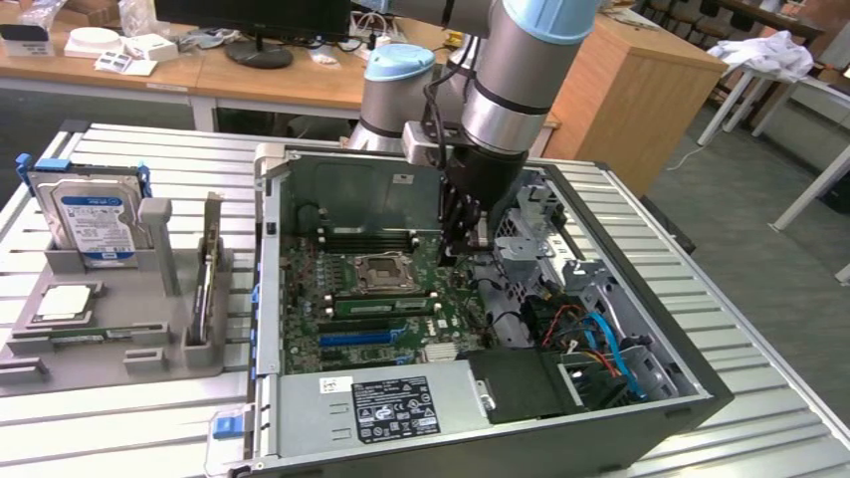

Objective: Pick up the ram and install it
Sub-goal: 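Press down the ram until it locks into place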

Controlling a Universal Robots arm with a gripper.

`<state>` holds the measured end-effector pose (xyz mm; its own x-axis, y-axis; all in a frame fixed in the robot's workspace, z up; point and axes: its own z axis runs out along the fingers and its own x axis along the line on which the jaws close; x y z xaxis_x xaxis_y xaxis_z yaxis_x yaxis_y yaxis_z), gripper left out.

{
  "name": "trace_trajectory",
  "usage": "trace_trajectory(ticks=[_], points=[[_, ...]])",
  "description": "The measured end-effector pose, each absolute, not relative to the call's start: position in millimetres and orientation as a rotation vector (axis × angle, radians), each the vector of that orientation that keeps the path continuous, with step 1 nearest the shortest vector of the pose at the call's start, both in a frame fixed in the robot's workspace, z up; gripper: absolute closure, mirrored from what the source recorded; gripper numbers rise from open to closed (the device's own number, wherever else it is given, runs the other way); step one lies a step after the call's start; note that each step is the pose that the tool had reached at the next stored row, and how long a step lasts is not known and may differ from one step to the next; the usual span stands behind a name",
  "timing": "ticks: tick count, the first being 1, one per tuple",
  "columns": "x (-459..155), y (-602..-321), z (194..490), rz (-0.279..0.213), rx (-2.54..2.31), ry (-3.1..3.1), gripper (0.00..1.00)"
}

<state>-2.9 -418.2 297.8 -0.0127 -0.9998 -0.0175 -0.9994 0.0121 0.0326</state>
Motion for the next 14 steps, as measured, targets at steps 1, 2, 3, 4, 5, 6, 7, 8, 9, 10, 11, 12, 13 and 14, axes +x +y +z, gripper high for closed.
trace_trajectory(ticks=[1, 2, 3, 4, 5, 6, 7, 8, 9, 10, 11, 12, 13, 14], points=[[-2.9, -418.2, 297.8, -0.055, 2.200, -2.227, 0.89], [-2.9, -418.2, 297.8, -0.055, 2.200, -2.227, 0.89], [-2.9, -418.2, 297.8, -0.056, 2.200, -2.227, 0.89], [-2.9, -418.2, 297.8, -0.055, 2.200, -2.227, 0.89], [-2.9, -418.2, 297.8, -0.055, 2.200, -2.227, 0.89], [-2.9, -418.2, 297.7, -0.055, 2.200, -2.227, 0.89], [-2.9, -418.2, 297.6, -0.055, 2.200, -2.227, 0.89], [-2.9, -418.2, 297.3, -0.056, 2.200, -2.227, 0.89], [-2.9, -418.1, 296.9, -0.056, 2.200, -2.227, 0.89], [-2.9, -418.1, 296.5, -0.056, 2.200, -2.228, 0.89], [-2.9, -418.2, 296.2, -0.056, 2.200, -2.227, 0.89], [-2.9, -418.2, 295.8, -0.056, 2.200, -2.227, 0.89], [-2.9, -418.2, 295.3, -0.056, 2.200, -2.227, 0.89], [-2.9, -418.2, 294.8, -0.056, 2.200, -2.227, 0.89]])
